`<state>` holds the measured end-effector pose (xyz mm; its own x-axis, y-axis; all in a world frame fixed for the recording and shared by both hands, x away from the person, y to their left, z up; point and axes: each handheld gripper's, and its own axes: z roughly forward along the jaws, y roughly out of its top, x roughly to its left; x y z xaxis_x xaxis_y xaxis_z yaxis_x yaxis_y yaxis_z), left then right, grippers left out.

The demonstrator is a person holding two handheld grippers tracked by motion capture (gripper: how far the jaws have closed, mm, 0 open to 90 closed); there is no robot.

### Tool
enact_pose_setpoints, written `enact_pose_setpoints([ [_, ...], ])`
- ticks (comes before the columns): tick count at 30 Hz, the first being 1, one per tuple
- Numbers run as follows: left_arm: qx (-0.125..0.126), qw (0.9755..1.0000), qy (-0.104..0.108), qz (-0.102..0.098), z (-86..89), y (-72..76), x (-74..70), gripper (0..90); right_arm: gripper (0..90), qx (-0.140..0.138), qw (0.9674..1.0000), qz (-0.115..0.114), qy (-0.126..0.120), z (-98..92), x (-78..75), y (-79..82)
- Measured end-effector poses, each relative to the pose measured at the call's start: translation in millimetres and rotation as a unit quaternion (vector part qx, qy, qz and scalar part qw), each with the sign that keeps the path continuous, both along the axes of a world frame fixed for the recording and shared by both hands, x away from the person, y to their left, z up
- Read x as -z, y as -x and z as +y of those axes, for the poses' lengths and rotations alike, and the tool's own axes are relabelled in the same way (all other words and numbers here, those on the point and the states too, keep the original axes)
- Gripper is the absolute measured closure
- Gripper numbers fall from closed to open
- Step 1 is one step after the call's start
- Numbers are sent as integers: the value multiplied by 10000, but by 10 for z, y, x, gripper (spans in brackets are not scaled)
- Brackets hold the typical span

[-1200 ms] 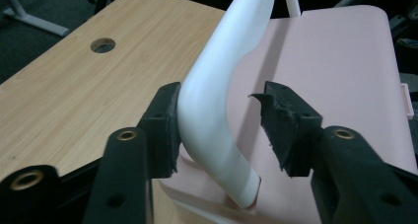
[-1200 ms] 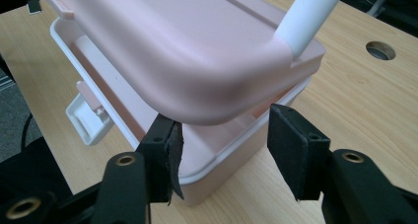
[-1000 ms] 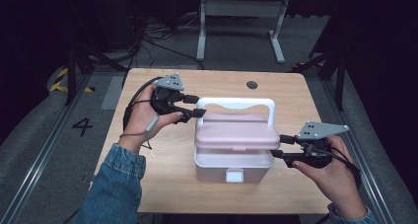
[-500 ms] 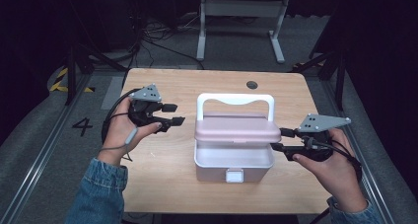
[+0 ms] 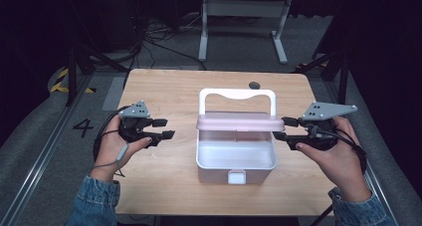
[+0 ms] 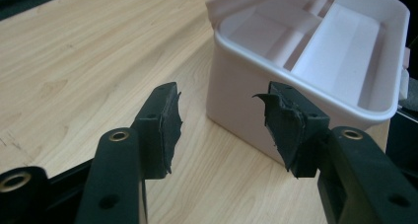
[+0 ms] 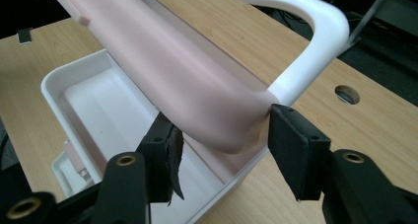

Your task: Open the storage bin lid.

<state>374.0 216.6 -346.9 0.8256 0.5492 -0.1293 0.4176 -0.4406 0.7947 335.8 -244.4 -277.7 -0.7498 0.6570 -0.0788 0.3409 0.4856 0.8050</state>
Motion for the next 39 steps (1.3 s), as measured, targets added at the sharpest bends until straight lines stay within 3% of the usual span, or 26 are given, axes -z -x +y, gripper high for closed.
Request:
enact_pose_setpoints([
  [11,-3,9999,105,123,31,38,199,479,483,112,9999,-56,-75,50,-89,-158],
  [22,2,9996,174,237,47,45,285,482,508,248,9995,-52,-173,74,-180,-340],
  [31,-22,9995,200,249,64,67,301,484,613,374,9992,-115,-105,82,-245,-530],
  [39,-18,9995,180,253,89,69,323,485,700,445,9989,-26,-113,80,-251,-732],
])
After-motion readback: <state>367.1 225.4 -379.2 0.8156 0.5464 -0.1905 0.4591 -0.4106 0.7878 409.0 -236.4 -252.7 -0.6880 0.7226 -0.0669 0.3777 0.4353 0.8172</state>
